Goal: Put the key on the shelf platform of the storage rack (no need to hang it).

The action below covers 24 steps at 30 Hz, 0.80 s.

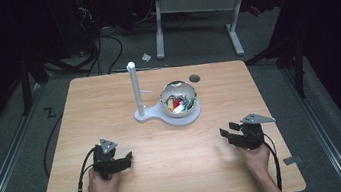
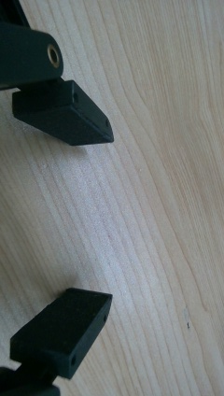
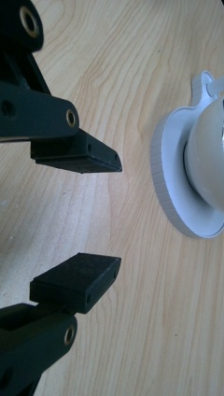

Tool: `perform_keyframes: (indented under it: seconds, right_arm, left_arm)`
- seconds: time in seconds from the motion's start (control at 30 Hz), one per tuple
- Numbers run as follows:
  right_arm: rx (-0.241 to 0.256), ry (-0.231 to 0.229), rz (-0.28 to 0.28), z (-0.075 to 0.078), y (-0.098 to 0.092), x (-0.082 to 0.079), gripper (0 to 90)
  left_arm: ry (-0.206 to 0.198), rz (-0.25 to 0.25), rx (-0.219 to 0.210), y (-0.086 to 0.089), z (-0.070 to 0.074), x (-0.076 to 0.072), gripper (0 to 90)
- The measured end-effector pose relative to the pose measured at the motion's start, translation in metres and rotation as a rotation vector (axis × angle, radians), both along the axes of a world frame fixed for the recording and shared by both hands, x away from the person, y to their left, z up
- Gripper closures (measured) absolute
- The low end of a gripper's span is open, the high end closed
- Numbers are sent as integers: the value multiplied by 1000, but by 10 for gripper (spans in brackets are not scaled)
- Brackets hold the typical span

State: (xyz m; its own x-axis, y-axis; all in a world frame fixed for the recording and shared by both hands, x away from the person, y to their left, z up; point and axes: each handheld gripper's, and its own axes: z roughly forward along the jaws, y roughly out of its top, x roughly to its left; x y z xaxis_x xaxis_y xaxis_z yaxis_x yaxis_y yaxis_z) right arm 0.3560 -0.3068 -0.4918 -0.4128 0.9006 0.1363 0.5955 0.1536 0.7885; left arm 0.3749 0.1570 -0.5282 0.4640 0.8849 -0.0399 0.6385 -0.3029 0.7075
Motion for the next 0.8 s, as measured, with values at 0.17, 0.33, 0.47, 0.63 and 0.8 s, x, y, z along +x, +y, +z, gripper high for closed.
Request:
perform_keyframes:
  seconds: [0.17, 0.33, 0.47, 0.63, 0.8]
  right_arm:
    - [-31, 21, -9, -11, 2, 1, 478]
    - [-63, 40, -25, -20, 3, 2, 476]
    - [-93, 59, -29, -26, 5, 4, 464]
    - [-167, 78, -19, -27, 11, 6, 444]
    - [-190, 76, -27, -27, 13, 6, 417]
  left_arm:
    - [0, 0, 0, 0, 0, 0, 194]
    - [0, 0, 0, 0, 0, 0, 194]
    - [0, 0, 0, 0, 0, 0, 194]
    - [0, 0, 1, 0, 0, 0, 194]
    - [0, 1, 2, 0, 0, 0, 193]
